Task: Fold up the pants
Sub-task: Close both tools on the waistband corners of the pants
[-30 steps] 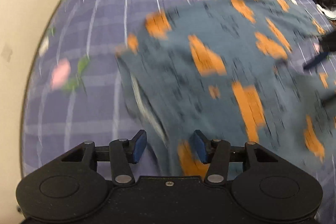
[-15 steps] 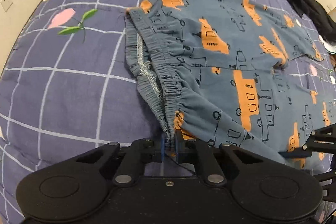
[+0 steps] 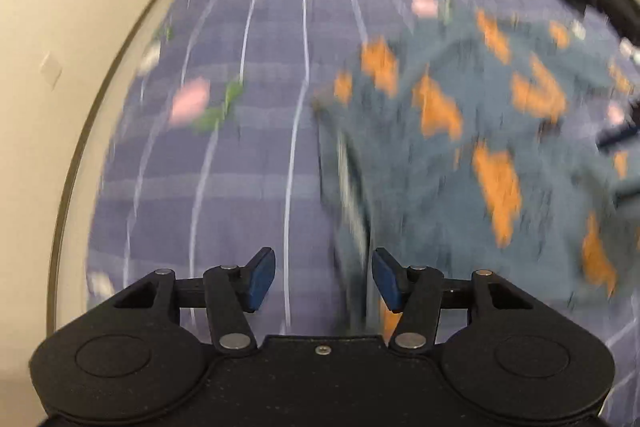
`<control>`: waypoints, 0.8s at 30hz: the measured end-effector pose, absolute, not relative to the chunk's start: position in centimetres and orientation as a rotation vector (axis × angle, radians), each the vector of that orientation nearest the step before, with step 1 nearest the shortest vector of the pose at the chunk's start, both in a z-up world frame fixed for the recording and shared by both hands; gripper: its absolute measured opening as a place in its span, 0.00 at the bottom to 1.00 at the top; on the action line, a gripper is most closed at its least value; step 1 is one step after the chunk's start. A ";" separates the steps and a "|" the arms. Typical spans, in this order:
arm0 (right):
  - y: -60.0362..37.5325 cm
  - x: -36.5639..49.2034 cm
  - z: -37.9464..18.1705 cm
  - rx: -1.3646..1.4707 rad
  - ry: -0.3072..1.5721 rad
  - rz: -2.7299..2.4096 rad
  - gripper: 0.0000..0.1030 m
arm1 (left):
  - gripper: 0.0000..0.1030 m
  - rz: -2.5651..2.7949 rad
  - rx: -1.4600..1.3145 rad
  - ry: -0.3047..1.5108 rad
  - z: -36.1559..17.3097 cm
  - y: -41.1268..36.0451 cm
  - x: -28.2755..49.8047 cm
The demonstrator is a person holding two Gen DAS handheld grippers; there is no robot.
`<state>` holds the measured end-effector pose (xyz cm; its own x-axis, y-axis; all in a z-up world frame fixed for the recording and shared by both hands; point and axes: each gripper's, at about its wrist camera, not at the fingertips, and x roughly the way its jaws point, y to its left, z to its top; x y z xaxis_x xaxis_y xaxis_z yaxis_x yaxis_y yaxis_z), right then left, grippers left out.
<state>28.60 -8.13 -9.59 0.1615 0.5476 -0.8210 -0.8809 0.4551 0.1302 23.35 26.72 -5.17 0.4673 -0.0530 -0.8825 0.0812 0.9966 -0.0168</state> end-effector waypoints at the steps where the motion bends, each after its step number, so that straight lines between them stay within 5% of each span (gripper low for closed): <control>1: -9.5 31.4 -8.5 -0.438 0.905 1.041 0.67 | 0.56 -0.094 0.043 1.057 -4.6 26.6 24.9; 4: -12.2 39.9 -6.8 -0.528 0.848 0.969 0.68 | 0.57 -0.141 0.123 1.030 -4.3 25.4 30.9; 9: -13.6 50.9 -6.7 -0.657 0.864 0.934 0.68 | 0.42 -0.234 0.136 1.078 -6.5 23.9 39.9; 18: -11.3 59.0 -9.6 -0.698 0.979 1.076 0.65 | 0.29 -0.360 0.170 1.200 -10.9 22.2 43.6; 19: -11.0 59.4 -10.0 -0.713 0.995 1.090 0.62 | 0.28 -0.370 0.176 1.200 -11.1 22.1 43.7; 20: -10.6 59.7 -10.5 -0.729 1.017 1.097 0.46 | 0.22 -0.381 0.188 1.194 -11.1 21.9 43.6; 21: -10.4 59.9 -11.0 -0.747 1.050 1.107 0.29 | 0.08 -0.389 0.197 1.184 -11.0 21.9 43.6; 22: -10.3 59.9 -11.5 -0.774 1.081 1.127 0.02 | 0.00 -0.397 0.199 1.174 -10.8 21.8 43.6; 24: -10.5 59.4 -11.2 -0.792 1.061 1.173 0.02 | 0.00 -0.401 0.209 1.153 -10.5 22.0 43.3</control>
<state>59.44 -10.53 -11.22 0.0427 0.3286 -0.9435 -0.9716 0.2336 0.0374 43.34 21.98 -10.47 0.3452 -0.2007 -0.9168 0.4121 0.9101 -0.0440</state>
